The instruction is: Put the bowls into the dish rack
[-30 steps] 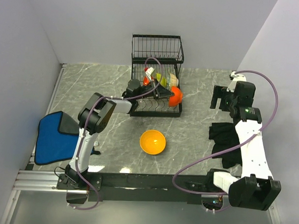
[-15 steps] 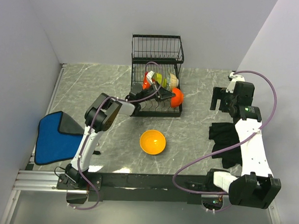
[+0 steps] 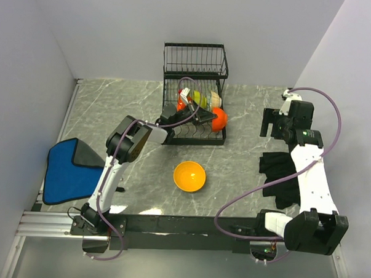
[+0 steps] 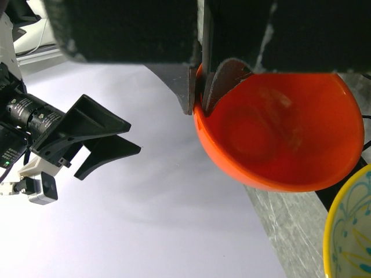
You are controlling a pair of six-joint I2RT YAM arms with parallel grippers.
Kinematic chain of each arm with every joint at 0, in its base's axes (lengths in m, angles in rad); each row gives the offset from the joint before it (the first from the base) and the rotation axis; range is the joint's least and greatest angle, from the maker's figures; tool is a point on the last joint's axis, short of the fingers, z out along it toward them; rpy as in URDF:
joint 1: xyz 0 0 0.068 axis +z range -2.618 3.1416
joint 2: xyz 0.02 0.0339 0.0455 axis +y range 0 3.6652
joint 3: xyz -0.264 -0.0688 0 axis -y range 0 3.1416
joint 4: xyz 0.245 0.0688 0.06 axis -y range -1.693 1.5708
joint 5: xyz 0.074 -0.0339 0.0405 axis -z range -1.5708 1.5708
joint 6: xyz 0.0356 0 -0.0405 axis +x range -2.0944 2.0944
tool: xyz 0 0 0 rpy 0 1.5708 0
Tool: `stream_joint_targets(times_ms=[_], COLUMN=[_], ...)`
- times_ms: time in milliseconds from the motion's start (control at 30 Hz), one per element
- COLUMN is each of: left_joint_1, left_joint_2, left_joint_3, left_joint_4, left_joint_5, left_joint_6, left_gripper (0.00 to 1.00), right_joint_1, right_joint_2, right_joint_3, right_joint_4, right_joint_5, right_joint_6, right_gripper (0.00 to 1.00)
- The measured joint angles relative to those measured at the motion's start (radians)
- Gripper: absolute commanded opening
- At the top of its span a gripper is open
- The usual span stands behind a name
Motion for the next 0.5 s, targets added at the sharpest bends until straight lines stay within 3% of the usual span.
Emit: stream_joint_targets(times_ms=[500], left_joint_1=[0.024], left_joint_2=[-0.001], left_joint_3=[-0.034], left_joint_4=[0.002], left_joint_5=[0.043], left_joint_6=[0.0], left_gripper=[0.01], right_joint_1=[0.0], right_joint_2=[0.013], right_joint_3=[0.0], right_joint_4=[0.006], right_joint_5=[-0.007], right_joint_6=[0.001], right_gripper=[1.0])
